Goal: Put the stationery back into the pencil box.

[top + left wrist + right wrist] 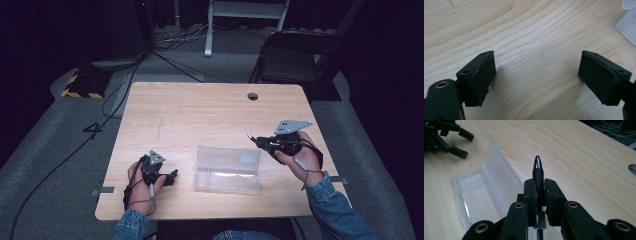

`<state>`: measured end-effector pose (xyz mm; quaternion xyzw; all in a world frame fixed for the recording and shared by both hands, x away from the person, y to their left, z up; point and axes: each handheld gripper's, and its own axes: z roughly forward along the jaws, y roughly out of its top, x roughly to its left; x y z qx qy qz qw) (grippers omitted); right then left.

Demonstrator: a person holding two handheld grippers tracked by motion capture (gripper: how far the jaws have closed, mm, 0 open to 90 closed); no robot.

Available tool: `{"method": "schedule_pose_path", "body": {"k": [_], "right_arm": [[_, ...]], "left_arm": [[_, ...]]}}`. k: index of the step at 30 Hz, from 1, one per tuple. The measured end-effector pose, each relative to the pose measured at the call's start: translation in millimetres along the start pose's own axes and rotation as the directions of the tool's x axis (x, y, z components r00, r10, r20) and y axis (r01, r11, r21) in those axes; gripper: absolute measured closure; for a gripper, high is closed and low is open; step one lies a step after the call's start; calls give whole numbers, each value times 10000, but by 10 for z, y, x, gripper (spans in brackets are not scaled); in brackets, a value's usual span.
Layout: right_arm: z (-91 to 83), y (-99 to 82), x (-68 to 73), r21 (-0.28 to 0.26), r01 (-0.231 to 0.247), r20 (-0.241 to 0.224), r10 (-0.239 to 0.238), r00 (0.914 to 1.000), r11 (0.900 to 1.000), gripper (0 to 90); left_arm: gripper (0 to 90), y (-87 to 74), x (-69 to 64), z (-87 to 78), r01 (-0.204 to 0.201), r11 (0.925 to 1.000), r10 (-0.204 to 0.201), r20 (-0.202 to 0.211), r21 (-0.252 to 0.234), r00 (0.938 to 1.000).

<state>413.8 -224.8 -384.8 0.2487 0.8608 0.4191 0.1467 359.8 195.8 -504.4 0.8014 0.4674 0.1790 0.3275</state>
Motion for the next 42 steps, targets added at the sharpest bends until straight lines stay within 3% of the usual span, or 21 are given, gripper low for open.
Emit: {"method": "schedule_pose_path", "body": {"k": [6, 10, 21, 28, 36, 42], "right_arm": [[96, 38, 126, 33, 367, -499, -365, 9981, 9993, 805], [188, 72, 276, 30, 928, -958, -921, 9911, 9957, 805], [452, 76, 490, 317, 1564, -1696, -1489, 9742, 9872, 805], [593, 43, 556, 479, 1938, -1952, -1811, 9639, 9799, 804], [713, -11, 624, 509, 2508, -2246, -2336, 9460, 9667, 804], [804, -76, 609, 605, 2606, -2383, -2396, 9412, 9635, 804]], "left_arm": [[149, 0, 0, 0, -4, 10000, 4, -2, -1, 10000], [149, 0, 0, 0, -2, 10000, 2, -1, -2, 10000], [149, 0, 1, 0, -2, 10000, 2, -3, 1, 10000], [149, 0, 1, 0, -5, 10000, 5, 6, -3, 10000], [149, 0, 0, 0, -1, 10000, 1, 2, 0, 10000], [148, 0, 1, 0, -4, 10000, 4, 3, 1, 10000]]}}
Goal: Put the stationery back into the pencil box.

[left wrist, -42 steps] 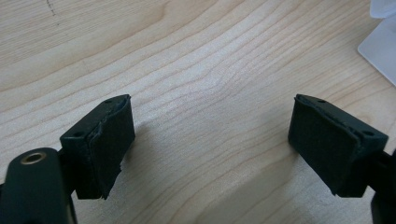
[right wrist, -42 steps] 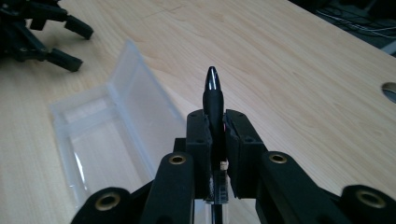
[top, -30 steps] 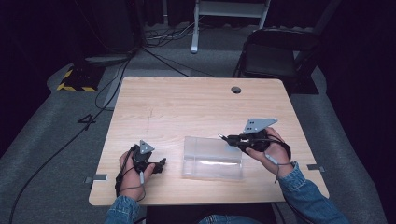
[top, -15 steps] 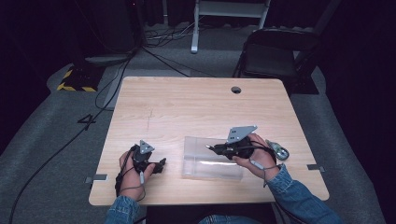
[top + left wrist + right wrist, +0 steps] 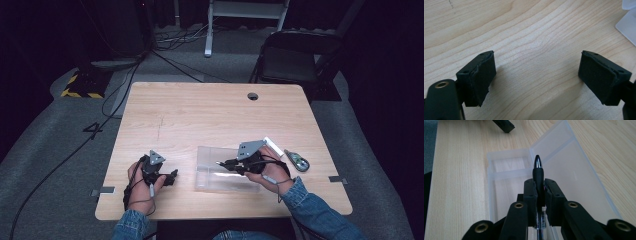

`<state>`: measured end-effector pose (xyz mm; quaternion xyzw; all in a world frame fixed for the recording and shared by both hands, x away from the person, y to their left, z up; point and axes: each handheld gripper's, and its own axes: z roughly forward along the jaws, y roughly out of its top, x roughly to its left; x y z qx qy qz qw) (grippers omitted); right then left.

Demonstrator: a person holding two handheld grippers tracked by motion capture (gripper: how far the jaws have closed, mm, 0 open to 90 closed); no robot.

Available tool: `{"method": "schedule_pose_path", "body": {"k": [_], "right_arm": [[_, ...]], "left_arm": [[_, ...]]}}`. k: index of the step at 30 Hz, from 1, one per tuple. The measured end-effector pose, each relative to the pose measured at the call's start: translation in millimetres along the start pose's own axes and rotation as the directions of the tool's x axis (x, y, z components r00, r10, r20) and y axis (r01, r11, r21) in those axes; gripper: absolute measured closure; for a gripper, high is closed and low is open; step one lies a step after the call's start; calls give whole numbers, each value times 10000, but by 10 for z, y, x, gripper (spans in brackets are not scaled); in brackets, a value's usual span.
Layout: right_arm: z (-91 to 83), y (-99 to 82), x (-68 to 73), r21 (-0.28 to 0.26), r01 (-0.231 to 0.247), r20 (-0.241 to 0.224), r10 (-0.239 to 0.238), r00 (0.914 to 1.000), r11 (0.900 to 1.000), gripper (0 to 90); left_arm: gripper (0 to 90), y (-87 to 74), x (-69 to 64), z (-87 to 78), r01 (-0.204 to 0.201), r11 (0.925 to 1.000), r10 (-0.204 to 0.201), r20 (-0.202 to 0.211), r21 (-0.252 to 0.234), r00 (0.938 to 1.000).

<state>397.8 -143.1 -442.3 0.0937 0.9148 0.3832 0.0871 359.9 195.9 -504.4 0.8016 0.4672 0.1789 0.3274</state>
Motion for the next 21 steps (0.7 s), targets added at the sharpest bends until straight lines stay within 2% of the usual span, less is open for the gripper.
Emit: {"method": "schedule_pose_path", "body": {"k": [17, 21], "right_arm": [[168, -136, -62, 327, -132, -227, 140, 9996, 9994, 803], [208, -156, -59, 438, 89, -243, -78, 9997, 9990, 803]], "left_arm": [[149, 0, 0, 0, -1, 10000, 1, 1, 0, 10000], [149, 0, 0, 0, 0, 10000, 0, 1, -2, 10000]]}}
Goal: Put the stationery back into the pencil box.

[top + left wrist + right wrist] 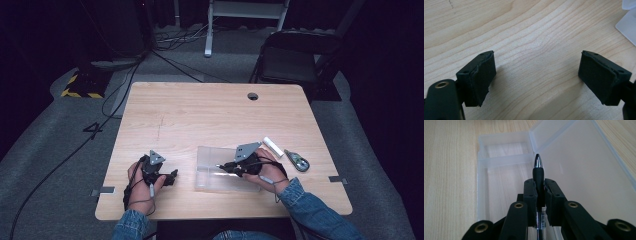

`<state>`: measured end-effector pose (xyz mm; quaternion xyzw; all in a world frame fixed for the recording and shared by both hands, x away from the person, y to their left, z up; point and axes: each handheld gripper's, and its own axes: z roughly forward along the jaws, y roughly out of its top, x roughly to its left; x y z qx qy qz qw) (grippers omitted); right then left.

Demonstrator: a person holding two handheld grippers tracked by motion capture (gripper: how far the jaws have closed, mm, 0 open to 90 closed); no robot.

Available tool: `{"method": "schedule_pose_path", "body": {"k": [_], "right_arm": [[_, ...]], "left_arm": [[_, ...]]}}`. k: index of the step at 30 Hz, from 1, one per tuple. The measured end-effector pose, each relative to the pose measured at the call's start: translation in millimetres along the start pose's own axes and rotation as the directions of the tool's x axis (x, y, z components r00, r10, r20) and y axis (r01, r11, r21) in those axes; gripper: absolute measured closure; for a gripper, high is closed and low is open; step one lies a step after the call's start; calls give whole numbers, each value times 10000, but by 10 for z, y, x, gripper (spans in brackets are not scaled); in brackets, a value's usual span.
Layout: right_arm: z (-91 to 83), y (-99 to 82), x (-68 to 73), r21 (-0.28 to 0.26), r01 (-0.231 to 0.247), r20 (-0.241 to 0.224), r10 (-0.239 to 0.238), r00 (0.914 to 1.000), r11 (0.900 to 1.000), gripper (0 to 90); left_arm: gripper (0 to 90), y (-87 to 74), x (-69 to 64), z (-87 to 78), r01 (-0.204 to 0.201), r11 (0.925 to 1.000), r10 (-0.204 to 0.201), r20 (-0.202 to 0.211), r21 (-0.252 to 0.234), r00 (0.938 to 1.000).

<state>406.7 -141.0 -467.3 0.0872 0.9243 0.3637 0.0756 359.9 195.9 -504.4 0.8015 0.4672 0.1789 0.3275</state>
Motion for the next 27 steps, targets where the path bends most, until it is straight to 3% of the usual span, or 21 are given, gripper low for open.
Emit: {"method": "schedule_pose_path", "body": {"k": [14, 27], "right_arm": [[40, -19, 1, 157, 115, -23, -114, 9999, 9998, 800], [11, -11, 12, 29, 78, -4, -78, 10000, 10000, 702]], "left_arm": [[149, 0, 0, 0, 4, 10000, -4, -2, -2, 10000], [149, 0, 0, 0, -2, 10000, 2, -4, 0, 10000]]}}
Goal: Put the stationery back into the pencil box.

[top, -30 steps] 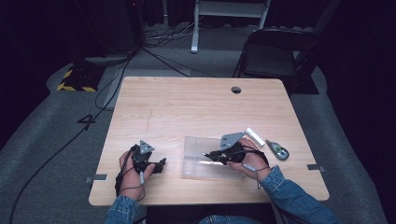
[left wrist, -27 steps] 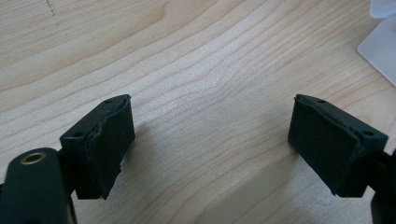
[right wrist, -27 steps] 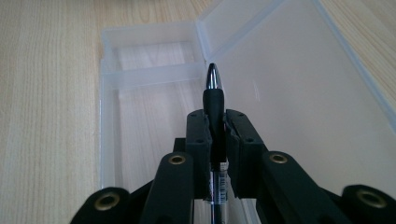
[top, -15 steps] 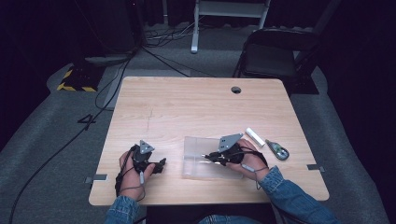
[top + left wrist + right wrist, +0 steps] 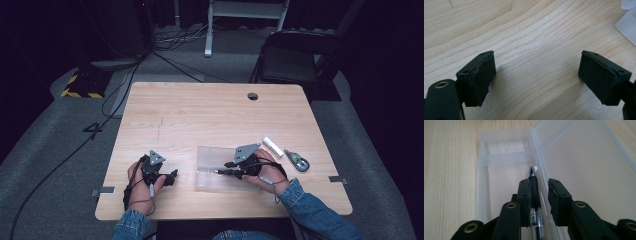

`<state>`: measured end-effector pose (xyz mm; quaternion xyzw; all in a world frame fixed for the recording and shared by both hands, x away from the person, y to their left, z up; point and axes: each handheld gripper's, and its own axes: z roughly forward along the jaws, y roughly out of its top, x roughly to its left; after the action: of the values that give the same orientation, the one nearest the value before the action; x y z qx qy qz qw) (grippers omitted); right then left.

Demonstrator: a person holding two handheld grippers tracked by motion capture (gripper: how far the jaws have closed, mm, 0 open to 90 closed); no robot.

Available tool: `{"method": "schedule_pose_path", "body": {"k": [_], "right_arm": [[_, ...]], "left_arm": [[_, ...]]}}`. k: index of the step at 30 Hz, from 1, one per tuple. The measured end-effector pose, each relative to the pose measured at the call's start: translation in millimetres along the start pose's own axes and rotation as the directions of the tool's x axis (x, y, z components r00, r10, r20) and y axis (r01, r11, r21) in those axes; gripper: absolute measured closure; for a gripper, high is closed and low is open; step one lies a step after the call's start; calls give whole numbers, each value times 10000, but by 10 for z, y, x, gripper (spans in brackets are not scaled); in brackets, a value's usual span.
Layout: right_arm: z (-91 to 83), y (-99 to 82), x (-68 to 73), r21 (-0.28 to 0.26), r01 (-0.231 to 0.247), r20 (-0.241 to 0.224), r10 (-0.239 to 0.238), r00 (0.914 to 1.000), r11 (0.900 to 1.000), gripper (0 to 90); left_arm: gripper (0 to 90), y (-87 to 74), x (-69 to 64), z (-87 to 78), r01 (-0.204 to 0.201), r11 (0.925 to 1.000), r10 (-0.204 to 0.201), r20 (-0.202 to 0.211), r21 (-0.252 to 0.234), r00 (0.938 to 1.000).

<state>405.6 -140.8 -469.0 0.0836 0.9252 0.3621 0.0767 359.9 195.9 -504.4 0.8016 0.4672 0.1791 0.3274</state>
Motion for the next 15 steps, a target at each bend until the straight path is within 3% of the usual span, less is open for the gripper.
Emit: {"method": "schedule_pose_path", "body": {"k": [7, 11, 15], "right_arm": [[-245, 51, 27, -313, -442, -130, 438, 9990, 9985, 676], [-338, 29, 55, 375, -600, -224, 609, 9979, 9975, 737], [-361, -11, 86, 1436, -399, -370, 456, 9983, 9888, 719]], "left_arm": [[147, 0, 0, 1, 20, 10000, -20, 30, -1, 10000], [146, 1, 2, 1, -1, 10000, 1, 33, -1, 10000], [146, 4, 8, 5, -44, 10000, 44, 74, -4, 10000]]}}
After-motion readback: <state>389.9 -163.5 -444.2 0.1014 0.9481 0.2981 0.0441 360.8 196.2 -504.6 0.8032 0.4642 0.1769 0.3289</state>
